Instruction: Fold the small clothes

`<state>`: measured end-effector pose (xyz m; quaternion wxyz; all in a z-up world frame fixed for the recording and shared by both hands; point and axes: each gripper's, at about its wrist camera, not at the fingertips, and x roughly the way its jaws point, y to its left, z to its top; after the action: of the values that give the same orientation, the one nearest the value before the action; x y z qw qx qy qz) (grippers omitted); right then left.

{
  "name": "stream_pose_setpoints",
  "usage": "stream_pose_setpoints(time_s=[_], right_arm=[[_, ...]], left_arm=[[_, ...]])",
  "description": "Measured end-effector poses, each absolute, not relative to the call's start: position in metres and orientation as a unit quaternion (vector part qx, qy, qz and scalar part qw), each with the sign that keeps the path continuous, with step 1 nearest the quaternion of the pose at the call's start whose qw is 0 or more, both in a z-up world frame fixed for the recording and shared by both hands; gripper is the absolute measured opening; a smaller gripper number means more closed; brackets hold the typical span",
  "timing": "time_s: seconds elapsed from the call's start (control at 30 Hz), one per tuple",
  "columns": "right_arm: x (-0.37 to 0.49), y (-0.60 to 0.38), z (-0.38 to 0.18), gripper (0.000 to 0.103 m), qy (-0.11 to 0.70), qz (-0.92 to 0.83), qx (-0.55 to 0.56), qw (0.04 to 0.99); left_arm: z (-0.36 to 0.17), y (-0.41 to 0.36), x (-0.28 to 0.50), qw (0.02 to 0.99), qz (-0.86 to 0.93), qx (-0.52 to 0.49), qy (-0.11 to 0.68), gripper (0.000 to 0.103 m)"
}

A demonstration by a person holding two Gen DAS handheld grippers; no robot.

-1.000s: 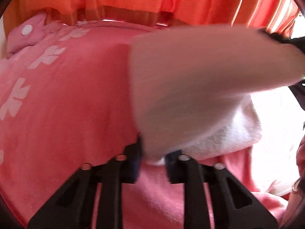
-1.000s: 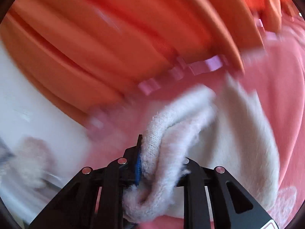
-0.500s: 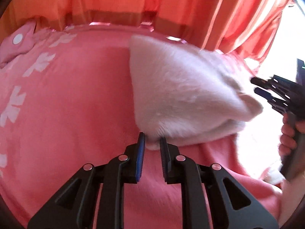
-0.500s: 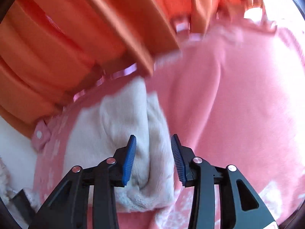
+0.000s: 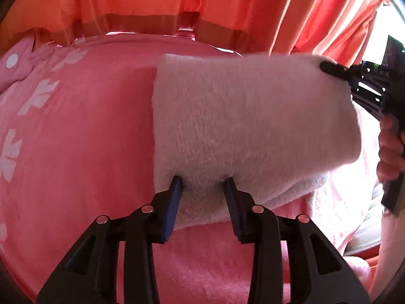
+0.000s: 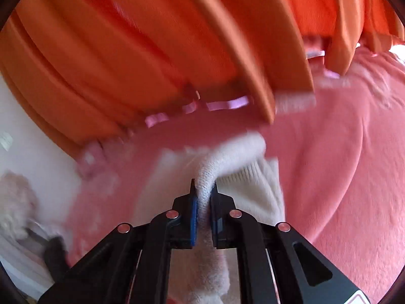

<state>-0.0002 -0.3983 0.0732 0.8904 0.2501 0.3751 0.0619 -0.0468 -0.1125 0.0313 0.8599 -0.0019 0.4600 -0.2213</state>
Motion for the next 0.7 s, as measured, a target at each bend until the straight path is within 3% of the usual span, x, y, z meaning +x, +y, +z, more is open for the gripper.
stream_pose_setpoints(time_s=[0.1, 0.2, 0.33, 0.43, 0.5, 0.53, 0.57, 0.6, 0.63, 0.7], right_arm=[[0.031, -0.396, -0.002, 0.007, 0.492, 0.003, 0.183, 0.851], [0.017, -0.393, 0.017, 0.008, 0.458, 0.008, 0.182, 0.870], [-0.027, -0.392, 0.052, 0.020, 0.428, 0.032, 0.177, 0.886], [-0.059, -0.387, 0.047, 0.038, 0.445, 0.054, 0.168, 0.878], [-0.078, -0.380, 0.037, 0.043, 0.462, 0.067, 0.168, 0.868], [-0.080, -0.377, 0.029, 0.043, 0.471, 0.072, 0.162, 0.864], [-0.081, -0.372, 0.017, 0.036, 0.483, 0.068, 0.149, 0.860], [-0.079, -0.370, 0.009, 0.028, 0.493, 0.061, 0.143, 0.856], [-0.078, -0.368, 0.007, 0.013, 0.498, 0.064, 0.148, 0.852], [-0.084, -0.369, 0.021, 0.011, 0.476, 0.078, 0.169, 0.859]], left_arm=[[0.028, -0.118, -0.047, 0.859, -0.222, 0.014, 0.462, 0.034], [0.028, -0.121, -0.049, 0.862, -0.215, 0.027, 0.459, 0.034], [0.027, -0.114, -0.047, 0.860, -0.218, 0.016, 0.462, 0.035], [0.029, -0.109, -0.050, 0.860, -0.224, 0.000, 0.459, 0.035], [0.029, -0.105, -0.055, 0.860, -0.230, -0.018, 0.455, 0.039], [0.028, -0.106, -0.057, 0.859, -0.230, -0.021, 0.456, 0.043], [0.026, -0.106, -0.057, 0.858, -0.229, -0.022, 0.459, 0.043], [0.023, -0.108, -0.058, 0.859, -0.222, -0.015, 0.462, 0.043], [0.022, -0.110, -0.058, 0.860, -0.217, -0.010, 0.462, 0.043], [0.024, -0.110, -0.058, 0.859, -0.207, -0.004, 0.468, 0.042]])
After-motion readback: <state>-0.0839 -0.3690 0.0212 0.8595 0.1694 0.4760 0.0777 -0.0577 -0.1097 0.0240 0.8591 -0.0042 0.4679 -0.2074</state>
